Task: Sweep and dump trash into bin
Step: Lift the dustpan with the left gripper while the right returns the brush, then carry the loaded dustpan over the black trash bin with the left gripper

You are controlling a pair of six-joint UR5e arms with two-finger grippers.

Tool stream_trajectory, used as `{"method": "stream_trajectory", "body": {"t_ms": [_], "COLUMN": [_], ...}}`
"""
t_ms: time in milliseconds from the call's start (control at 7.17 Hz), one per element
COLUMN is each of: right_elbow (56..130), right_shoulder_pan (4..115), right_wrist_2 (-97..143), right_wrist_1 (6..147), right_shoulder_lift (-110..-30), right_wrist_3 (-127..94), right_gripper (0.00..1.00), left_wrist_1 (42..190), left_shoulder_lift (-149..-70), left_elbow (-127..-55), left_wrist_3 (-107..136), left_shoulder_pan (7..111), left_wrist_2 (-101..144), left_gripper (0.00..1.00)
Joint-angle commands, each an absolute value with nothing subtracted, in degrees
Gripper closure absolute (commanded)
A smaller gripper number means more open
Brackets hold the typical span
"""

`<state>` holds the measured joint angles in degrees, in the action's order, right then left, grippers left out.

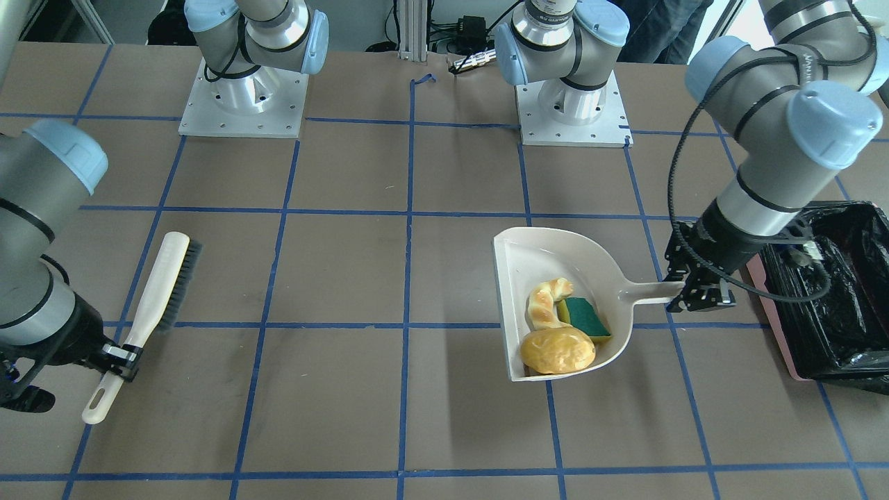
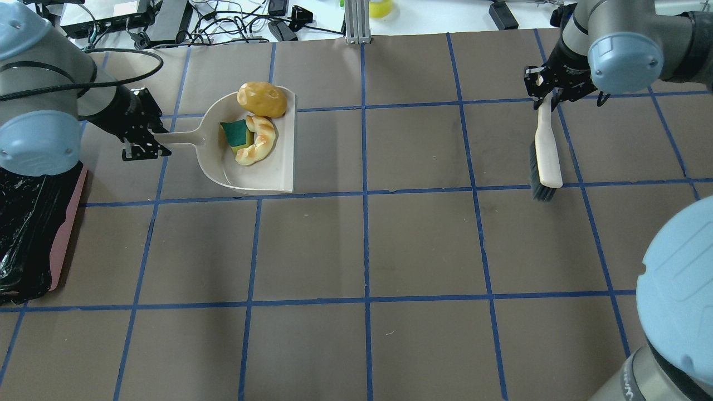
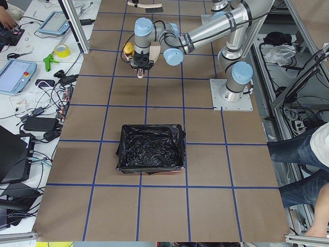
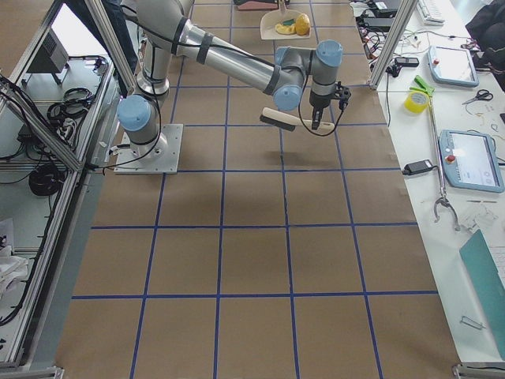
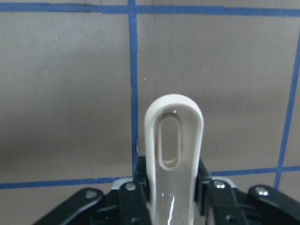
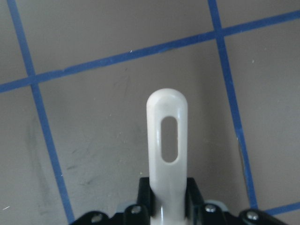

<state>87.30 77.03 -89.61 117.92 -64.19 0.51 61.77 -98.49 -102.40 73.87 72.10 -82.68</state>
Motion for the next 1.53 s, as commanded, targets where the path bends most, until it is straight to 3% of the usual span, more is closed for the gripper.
{"method": "stream_trajectory", "body": {"t_ms": [0, 698, 1395], "right_elbow": [85.18, 75.86, 75.76], "right_shoulder_pan": [75.32, 75.67, 75.67], "right_wrist_2": [-89.03, -83.06, -84.99], "right_wrist_1": [128.53, 129.37, 132.27], "right_shoulder_lift": [-56.91, -50.37, -48.26], "right_wrist_3": [7.62, 11.52, 16.7], "right_gripper": [1.0, 1.0, 1.0], "left_wrist_1": [64.05, 77.78, 77.96], "left_shoulder_lift": [-98.09, -99.84, -103.78], "left_elbow": [-99.33, -90.1, -84.13], "left_wrist_3": [66.3, 42.76, 25.6], "left_shoulder_pan": [65.77, 45.74, 33.15], "left_wrist_2": [-81.48, -79.63, -79.89], "left_gripper": [1.0, 1.0, 1.0]}}
